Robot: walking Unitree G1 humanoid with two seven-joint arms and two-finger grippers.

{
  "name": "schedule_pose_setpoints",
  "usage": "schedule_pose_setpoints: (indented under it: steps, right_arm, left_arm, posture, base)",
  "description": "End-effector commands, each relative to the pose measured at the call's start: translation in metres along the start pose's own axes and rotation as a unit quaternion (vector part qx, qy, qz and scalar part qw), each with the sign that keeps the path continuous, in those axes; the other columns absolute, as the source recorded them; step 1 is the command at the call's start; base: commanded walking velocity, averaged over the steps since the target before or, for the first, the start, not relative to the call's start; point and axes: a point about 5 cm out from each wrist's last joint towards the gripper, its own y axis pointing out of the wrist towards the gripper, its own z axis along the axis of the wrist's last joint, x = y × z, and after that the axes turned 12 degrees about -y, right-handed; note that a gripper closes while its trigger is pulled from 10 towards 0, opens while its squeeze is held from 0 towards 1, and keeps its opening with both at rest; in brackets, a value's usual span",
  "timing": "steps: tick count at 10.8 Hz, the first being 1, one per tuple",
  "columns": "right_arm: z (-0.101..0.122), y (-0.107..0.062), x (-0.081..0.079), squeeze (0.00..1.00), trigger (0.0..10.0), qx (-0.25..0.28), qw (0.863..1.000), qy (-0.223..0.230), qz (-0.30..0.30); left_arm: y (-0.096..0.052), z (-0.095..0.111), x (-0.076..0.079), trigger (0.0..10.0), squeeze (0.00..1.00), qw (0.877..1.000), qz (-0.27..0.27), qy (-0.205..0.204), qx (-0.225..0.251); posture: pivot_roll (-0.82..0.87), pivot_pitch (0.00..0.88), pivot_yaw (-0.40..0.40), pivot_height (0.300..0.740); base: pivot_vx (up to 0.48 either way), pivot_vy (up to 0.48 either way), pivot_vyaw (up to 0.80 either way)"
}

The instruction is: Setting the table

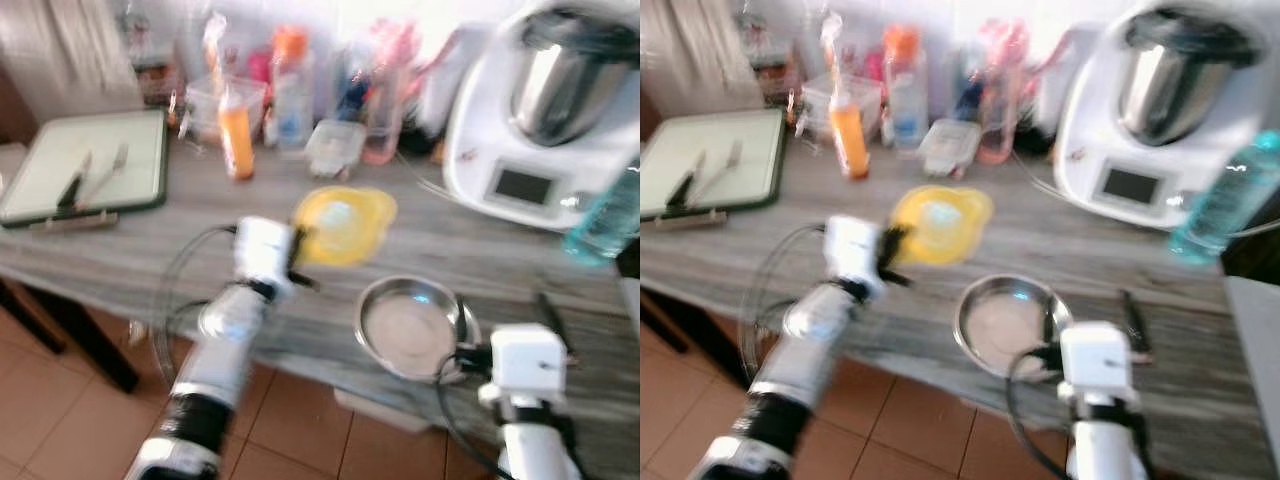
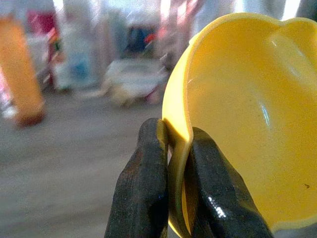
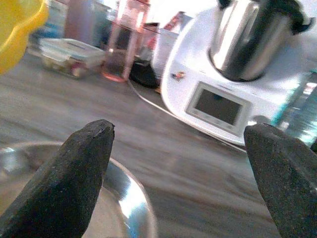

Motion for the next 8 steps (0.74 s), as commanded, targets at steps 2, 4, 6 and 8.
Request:
schedule_pose_setpoints:
  steps: [2,4,6,8]
  right_arm:
    - [-0.001,-0.006,0.003,0.0,10.0,-0.001,1.0,-0.01,0.015]
    - [0.002,-0.015,0.0,0.0,10.0,0.001,0.999,-0.018,0.032]
    - [0.006,-0.026,-0.002,0.0,10.0,-0.005,0.999,-0.008,0.045]
    - [0.016,-0.033,-0.001,0.0,10.0,-0.012,0.999,0.022,0.045]
  left_arm:
    - [0.017,0.015,0.013,10.0,0.0,0.999,-0.022,-0.023,-0.01]
    - [0.028,0.028,0.012,10.0,0.0,0.998,-0.052,-0.018,-0.032]
    - [0.042,0.044,0.008,10.0,0.0,0.998,-0.05,-0.008,-0.043]
    - [0.052,0.048,0.011,10.0,0.0,0.992,-0.084,0.012,-0.093]
  posture:
    - [0.02,0.067,-0.008,0.74]
    - [0.02,0.079,0.0,0.74]
    - [0.02,0.084,0.012,0.74]
    - [0.0,0.106,0.039,0.74]
  base:
    - [0.0,0.0,0.0]
    - [0.0,0.0,0.0]
    - [0.0,0.0,0.0]
    - [0.0,0.0,0.0]
